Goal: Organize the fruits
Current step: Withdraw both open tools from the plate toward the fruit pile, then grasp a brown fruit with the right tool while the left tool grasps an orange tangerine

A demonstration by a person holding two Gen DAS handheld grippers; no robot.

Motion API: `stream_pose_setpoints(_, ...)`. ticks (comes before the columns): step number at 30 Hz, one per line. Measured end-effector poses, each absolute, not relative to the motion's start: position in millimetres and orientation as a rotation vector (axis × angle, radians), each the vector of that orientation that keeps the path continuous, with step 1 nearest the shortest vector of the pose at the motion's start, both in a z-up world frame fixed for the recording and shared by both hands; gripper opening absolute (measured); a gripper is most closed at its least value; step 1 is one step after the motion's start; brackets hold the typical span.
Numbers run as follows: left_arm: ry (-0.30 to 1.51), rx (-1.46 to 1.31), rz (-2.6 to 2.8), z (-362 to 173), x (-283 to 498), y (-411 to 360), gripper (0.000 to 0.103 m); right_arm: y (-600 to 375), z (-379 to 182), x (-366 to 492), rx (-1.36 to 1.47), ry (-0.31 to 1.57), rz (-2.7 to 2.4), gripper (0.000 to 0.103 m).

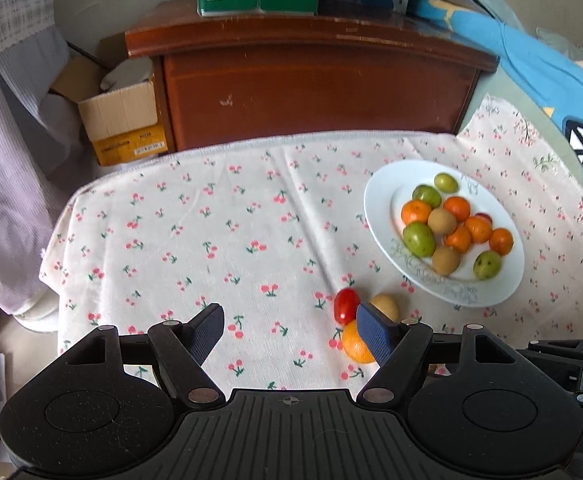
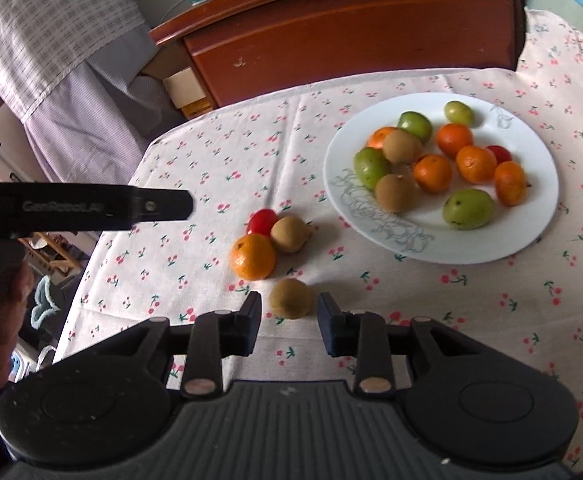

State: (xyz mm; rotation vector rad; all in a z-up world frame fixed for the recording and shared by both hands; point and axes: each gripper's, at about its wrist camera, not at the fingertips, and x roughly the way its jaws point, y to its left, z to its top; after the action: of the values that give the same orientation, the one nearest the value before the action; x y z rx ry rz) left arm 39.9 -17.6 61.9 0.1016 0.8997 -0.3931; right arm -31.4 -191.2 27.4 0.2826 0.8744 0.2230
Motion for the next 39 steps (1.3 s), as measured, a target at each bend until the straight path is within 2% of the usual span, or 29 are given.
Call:
stream_pose_setpoints(8,0.919,0.112,-0.407,51.8,39.3,-21.3,0.073,-179.5,22.2,-25.6,0.204,0.87,0.221,0.032)
stream_pose_setpoints(11,0.925,0.115,-0.418,49.1,38.7,-23.6,0.073,-177.3,17.5,-24.0,0.182,0.88,0.212,0.025)
stream_pose_setpoints(28,0.9,0.143,-0.541,26.7,32.0,-55.3,0.07,-212.4,26.2,-28.9,0.255,0.876,0.096,0.024)
stream_pose_setpoints(33,0.897,0.168,-0.552,19.3,31.0,-61.2,0.063,-218.5,27.5,-29.9,0.273,0.871,0.084,0.024)
stream_pose_setpoints(39,0.901,0.186,-0.557,13.4,30.6,-65.5,0.046,-220.1,28.1,-29.3,0.288,0.872,0.081,0.024)
